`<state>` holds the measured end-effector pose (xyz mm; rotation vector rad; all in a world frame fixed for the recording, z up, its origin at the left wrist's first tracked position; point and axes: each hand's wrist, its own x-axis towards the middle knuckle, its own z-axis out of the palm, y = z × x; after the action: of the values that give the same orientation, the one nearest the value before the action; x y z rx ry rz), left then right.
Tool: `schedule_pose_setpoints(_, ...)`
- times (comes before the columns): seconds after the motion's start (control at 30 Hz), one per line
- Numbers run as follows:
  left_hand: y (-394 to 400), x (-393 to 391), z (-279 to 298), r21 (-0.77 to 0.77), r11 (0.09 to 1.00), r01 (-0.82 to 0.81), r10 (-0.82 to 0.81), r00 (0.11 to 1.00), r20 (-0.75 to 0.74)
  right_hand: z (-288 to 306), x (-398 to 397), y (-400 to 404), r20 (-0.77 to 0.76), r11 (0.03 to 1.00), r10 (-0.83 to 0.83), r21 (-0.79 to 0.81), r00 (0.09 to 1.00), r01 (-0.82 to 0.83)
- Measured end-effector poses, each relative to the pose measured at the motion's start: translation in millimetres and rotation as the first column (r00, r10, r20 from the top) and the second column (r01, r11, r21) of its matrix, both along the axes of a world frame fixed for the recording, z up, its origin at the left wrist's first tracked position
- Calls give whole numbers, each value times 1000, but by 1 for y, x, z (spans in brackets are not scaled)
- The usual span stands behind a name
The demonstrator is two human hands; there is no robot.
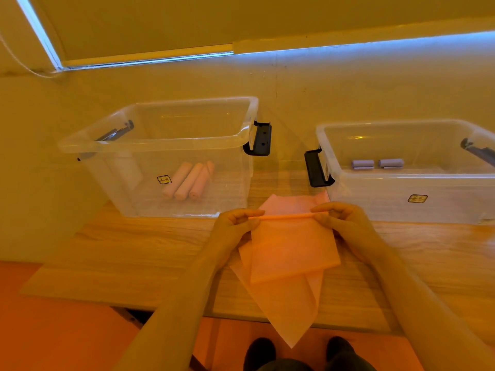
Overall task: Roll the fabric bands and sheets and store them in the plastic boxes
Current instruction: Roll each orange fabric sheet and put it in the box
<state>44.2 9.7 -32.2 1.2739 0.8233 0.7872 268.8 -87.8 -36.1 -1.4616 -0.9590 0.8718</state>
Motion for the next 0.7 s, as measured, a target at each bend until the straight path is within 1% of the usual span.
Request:
schedule_pose_setpoints(0.2,-1,0,1,37,999,-17,18,1000,-18,-1,0,1,4,1000,-29,4,1000,29)
schedule_pose_setpoints(0.37,1,-1,-1,55,998,-17,20,998,-54,-3,3,1,30,1000,-6,-5,1000,6)
schedule_pose_setpoints(0.5,0,0,0,63,998,-23,27,997,-72,-2,1,1,28,1000,-20,2,999,20)
schedule_pose_setpoints(0.6,-1,0,1,52,999,-14,15,999,-35,-2,1,0,27,1000,-23,20,999,23)
schedule_pose_setpoints(0.7,-1,0,0,2,1000,-17,17,1000,17,-3,2,1,24,1000,-12,19,1000,12)
